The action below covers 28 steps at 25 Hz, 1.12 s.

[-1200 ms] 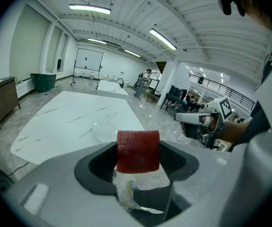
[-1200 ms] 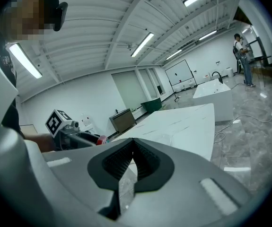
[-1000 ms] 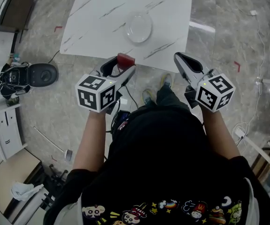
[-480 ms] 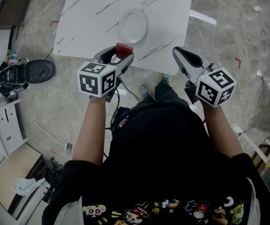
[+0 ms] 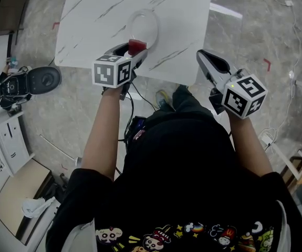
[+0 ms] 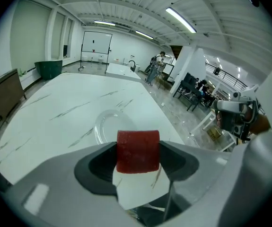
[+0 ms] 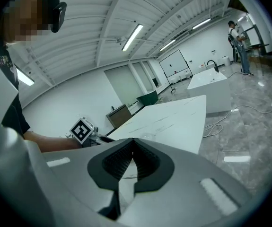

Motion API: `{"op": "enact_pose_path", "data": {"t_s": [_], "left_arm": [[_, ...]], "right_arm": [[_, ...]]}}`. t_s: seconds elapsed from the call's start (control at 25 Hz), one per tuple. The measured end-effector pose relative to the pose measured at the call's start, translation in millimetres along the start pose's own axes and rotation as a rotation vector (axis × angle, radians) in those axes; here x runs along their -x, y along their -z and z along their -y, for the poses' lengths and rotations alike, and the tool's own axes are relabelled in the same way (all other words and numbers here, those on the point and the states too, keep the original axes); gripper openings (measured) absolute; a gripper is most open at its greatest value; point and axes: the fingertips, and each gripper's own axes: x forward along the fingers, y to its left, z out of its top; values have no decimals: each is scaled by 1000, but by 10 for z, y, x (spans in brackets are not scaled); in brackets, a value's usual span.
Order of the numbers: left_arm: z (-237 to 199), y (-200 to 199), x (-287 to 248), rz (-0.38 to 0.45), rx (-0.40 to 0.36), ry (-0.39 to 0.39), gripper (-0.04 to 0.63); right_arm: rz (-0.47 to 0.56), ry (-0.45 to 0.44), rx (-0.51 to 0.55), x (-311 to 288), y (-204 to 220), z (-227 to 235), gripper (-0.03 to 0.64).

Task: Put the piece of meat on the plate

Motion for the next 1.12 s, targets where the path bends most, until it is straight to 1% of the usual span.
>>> {"op": "enact_pose_path", "data": {"t_s": [0.2, 0.52, 0.76, 0.96, 1.12], "left_arm": [[-171, -52, -291, -35, -8, -27, 388], [-334, -31, -702, -97, 32, -56, 388], [-377, -93, -890, -125, 26, -99, 388], [-400, -136, -954, -144, 2, -144, 390], [-427, -125, -992, -153, 2, -175, 388]], "right_arm": [[1, 18, -21, 33, 6, 174, 26], [-1, 48, -54, 157, 9, 461, 26], [-4, 45, -72, 177, 5, 629, 26], [-2, 31, -79, 169, -34, 694, 26], [-4, 22, -75, 172, -37, 734, 26]]}}
